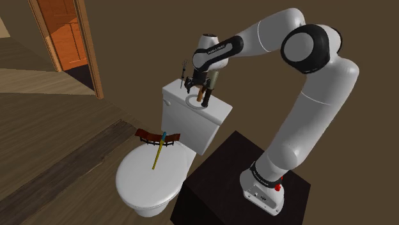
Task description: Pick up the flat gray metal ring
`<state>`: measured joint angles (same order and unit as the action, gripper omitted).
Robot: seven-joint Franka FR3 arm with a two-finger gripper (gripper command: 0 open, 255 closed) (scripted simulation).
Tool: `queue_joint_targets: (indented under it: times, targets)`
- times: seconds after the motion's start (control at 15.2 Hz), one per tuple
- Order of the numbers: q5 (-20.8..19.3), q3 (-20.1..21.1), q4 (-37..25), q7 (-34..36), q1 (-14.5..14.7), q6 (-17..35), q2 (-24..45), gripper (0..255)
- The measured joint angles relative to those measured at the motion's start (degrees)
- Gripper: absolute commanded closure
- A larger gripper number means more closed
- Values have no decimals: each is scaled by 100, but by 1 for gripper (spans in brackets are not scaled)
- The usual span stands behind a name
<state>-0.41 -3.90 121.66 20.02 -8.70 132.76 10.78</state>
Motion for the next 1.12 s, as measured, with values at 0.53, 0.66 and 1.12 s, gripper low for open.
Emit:
queue_joint_targets:
  times: [0.53,0.66,1.12]
  targets:
    - [308,-83,-1284,99,-248,379,1711,0]
    - [379,-89,-1710,156,-302,378,2150,0]
    - [478,-80,-2207,160,-413,556,2840,0]
